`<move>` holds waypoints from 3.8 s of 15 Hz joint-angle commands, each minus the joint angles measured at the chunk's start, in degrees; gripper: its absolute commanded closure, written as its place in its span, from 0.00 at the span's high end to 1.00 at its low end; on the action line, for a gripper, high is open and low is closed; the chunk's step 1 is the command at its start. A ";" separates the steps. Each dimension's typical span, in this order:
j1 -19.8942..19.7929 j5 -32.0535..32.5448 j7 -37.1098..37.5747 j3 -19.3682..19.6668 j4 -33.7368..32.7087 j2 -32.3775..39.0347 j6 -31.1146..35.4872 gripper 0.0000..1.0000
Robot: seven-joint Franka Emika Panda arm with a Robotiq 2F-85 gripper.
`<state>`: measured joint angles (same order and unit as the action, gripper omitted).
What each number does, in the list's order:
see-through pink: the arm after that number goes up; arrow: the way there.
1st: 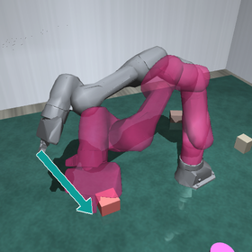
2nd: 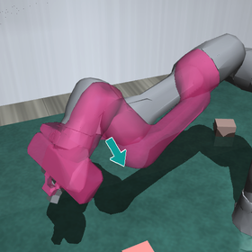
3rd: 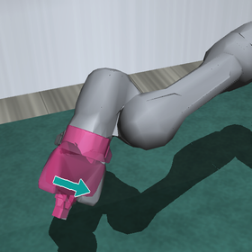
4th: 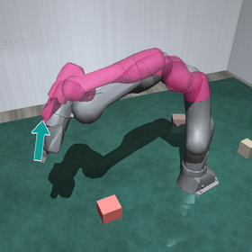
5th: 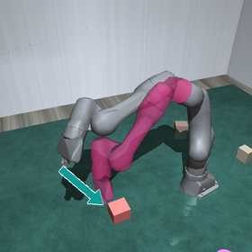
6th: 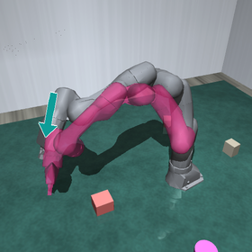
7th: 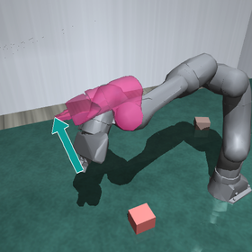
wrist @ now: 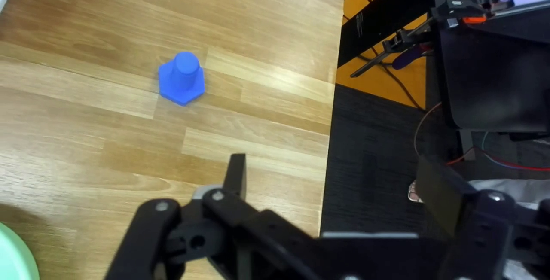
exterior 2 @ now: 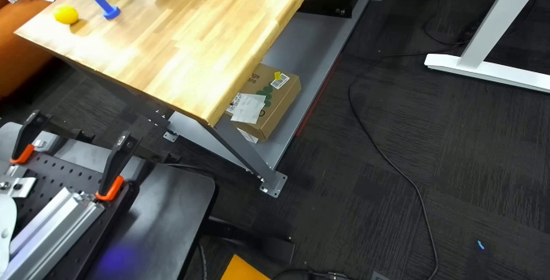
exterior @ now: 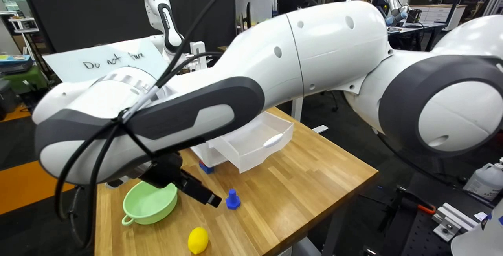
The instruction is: Pick up the lemon from the green pot then place it inside the open drawer
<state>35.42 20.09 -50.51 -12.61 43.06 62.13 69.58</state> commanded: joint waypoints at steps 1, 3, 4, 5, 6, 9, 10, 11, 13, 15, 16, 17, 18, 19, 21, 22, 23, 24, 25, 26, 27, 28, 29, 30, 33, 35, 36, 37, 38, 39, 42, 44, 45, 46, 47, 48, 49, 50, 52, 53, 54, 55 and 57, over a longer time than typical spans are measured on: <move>0.01 0.00 0.00 0.00 0.00 0.00 -0.01 1.00; 0.05 0.34 -1.64 -0.38 -0.26 0.21 2.06 1.00; 0.06 0.58 -2.85 -0.75 -0.34 0.28 3.90 1.00; 0.09 0.74 -4.03 -1.03 -0.44 0.36 5.99 1.00; 0.18 0.82 -5.21 -1.18 -0.58 0.53 7.97 1.00; 0.24 0.56 -8.68 -1.37 -0.77 0.86 12.72 1.00; 0.26 0.49 -9.89 -1.47 -0.82 0.95 14.22 1.00; 0.25 0.40 -11.09 -1.58 -0.81 1.04 15.97 1.00; 0.22 0.13 -12.90 -1.87 -0.74 1.25 19.10 1.00; 0.16 -0.18 -13.94 -2.15 -0.61 1.61 21.51 1.00; 0.15 -0.42 -13.68 -2.13 -0.53 1.83 21.49 1.00; 0.14 -0.75 -12.95 -2.06 -0.39 2.05 20.44 1.00; 0.47 -0.23 -12.33 -1.65 0.06 1.67 20.62 1.00; 0.46 -0.25 -12.33 -1.66 0.06 1.94 20.61 1.00; 0.43 -0.26 -12.33 -1.66 0.05 2.04 20.61 1.00; 0.43 -0.26 -12.33 -1.66 0.04 2.04 20.61 1.00; 0.43 -0.26 -12.33 -1.66 0.04 2.04 20.61 1.00; 0.44 -0.21 -12.43 -1.66 0.02 2.09 20.72 1.00; 0.31 -0.31 -12.66 -1.81 0.00 2.23 21.34 1.00; 0.21 -0.35 -12.63 -1.82 0.02 2.34 21.64 1.00; 0.04 -0.51 -12.50 -1.86 0.12 2.46 21.72 1.00; 0.00 -0.50 -12.40 -1.81 0.16 2.58 21.65 1.00; -0.22 -0.61 -12.27 -1.83 0.28 2.80 21.76 1.00; -0.43 -0.69 -11.88 -1.76 0.44 2.99 21.81 1.00; -1.24 -0.94 -11.34 -1.85 1.01 3.41 22.09 1.00; -1.77 -1.09 -11.36 -2.04 1.36 3.77 22.52 1.00; -1.97 -1.14 -11.26 -2.07 1.48 4.03 22.68 1.00; -2.20 -1.25 -11.33 -2.17 1.63 4.32 22.98 1.00; -2.40 -1.38 -11.47 -2.30 1.89 4.51 23.33 1.00; -2.55 -1.49 -11.34 -2.31 2.25 4.67 23.60 1.00; -2.90 -1.95 -11.02 -2.51 3.48 5.24 24.99 1.00; -3.12 -2.51 -10.10 -2.57 4.82 5.51 26.71 1.00; -3.29 -2.84 -9.49 -2.63 5.96 5.32 28.08 1.00; -3.38 -3.07 -8.98 -2.63 7.00 5.09 29.21 1.00; -3.42 -3.32 -8.34 -2.61 8.18 4.69 30.37 1.00; -3.44 -3.61 -7.71 -2.56 9.19 4.40 31.38 1.00; -3.41 -3.82 -7.07 -2.53 10.12 4.05 32.09 1.00; -3.38 -3.98 -6.48 -2.51 10.99 3.69 32.69 1.00; -3.29 -4.17 -5.21 -2.56 12.59 2.67 32.94 1.00; -3.22 -4.27 -4.62 -2.64 13.40 1.98 32.68 1.00; -3.15 -4.32 -4.08 -2.76 13.95 1.47 32.43 1.00; -3.01 -4.27 -3.49 -2.83 14.60 0.71 31.95 1.00; -2.93 -4.19 -2.27 -3.11 16.31 -0.95 31.67 1.00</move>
<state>33.21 16.47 -54.82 -15.29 53.45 65.49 100.37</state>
